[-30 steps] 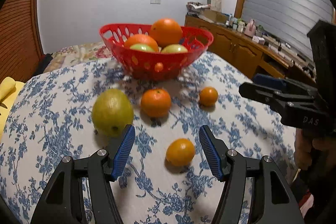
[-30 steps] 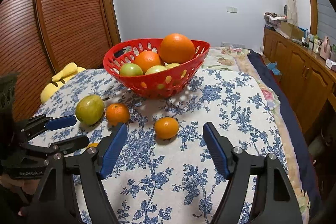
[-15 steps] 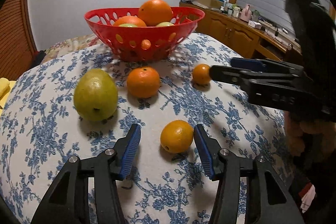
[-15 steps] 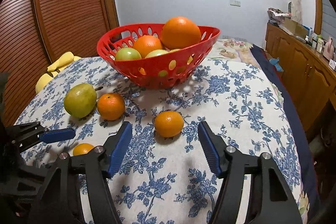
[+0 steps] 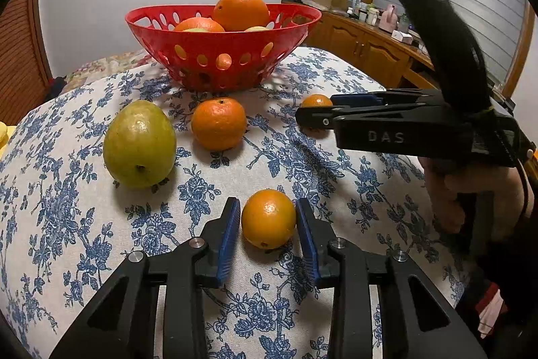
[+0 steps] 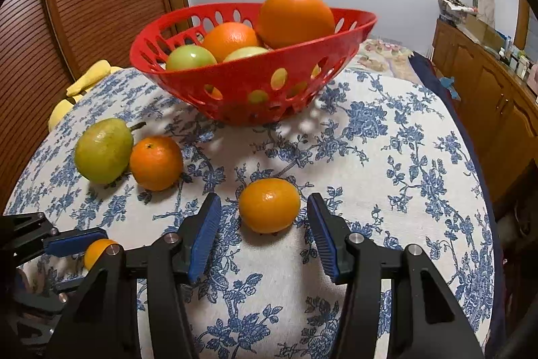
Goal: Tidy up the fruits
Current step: 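Grasp a tangerine with the left tool while the right tool grasps another tangerine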
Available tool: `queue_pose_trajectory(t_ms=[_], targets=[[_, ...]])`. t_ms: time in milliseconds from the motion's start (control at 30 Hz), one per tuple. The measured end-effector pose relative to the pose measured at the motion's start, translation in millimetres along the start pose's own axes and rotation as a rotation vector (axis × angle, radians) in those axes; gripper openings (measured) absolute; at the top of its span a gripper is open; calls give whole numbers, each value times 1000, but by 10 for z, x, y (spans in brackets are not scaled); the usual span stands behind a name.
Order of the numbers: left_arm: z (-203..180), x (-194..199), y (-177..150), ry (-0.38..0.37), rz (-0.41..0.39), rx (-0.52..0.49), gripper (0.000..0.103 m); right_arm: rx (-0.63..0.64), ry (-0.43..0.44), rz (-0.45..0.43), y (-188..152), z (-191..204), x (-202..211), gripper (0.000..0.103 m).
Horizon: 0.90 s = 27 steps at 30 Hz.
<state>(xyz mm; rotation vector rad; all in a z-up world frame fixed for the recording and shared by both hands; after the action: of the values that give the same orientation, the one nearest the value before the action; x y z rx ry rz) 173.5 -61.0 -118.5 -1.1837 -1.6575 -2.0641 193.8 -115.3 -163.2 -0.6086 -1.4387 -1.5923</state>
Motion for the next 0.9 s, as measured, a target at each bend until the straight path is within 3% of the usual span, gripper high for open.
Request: queue_pose_trajectory(t_ms=[133,233,900], targets=[[2,-10,-3,-2,8,3,36,-17,9,20,-16,-30,-51,50],[8,-8,1,2,4,7,36,-10,9,20,-20,-32,-51,40],[38,4,-13,-1,0,33,36,6,54,-86,-379,84,473,40]])
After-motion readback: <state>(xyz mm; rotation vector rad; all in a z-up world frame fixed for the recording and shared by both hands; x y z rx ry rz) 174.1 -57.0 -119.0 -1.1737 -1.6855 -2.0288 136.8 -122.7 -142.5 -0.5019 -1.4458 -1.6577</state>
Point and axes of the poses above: each gripper's, at about its wrist camera, not at the fingertips, and x roughly against the way its jaws point, z to its left, y to its top, the point moved 10 cm from there along -x, roughly the way its jaws point, and after that the axes turned 13 degrees about -x, right-handed, at the moved point
